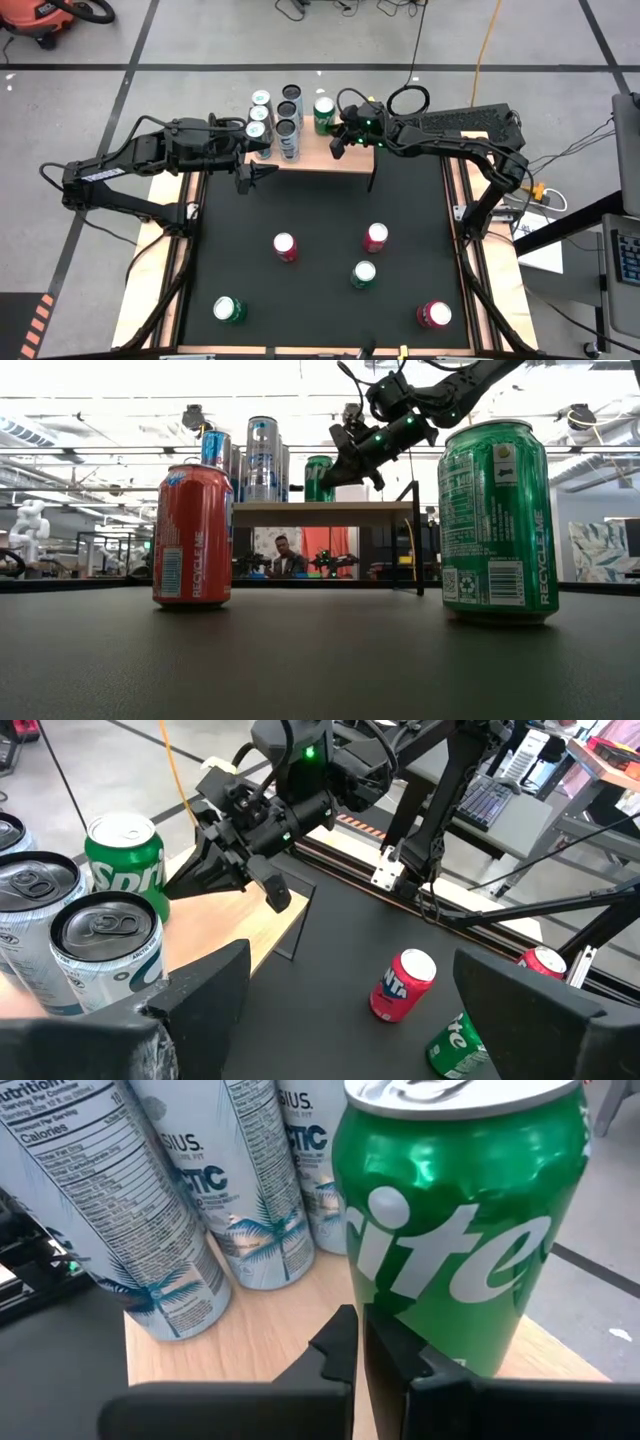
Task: Place canned beverage on shelf
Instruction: Put the top green soda can on the shelf
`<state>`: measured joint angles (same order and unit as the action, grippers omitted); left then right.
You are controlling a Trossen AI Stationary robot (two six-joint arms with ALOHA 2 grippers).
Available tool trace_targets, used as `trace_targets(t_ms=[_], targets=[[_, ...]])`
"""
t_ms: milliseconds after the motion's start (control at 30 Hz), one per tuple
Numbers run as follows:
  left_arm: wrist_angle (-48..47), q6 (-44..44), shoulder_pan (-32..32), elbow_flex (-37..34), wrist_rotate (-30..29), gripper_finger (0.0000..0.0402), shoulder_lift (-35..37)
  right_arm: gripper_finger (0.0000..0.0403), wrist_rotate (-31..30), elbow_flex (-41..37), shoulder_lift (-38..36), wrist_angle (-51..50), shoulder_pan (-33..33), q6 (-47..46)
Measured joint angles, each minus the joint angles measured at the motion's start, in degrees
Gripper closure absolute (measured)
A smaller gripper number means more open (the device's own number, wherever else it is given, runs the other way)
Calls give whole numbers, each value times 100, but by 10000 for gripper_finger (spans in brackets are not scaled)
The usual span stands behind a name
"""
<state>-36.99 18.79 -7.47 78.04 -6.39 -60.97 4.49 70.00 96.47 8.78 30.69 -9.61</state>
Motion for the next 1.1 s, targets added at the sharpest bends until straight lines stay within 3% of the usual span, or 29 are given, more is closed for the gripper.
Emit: trace_targets(t_ms=[1100], targets=[[0,28,-1,0,4,49,0,403,-22,0,0,25,75,146]])
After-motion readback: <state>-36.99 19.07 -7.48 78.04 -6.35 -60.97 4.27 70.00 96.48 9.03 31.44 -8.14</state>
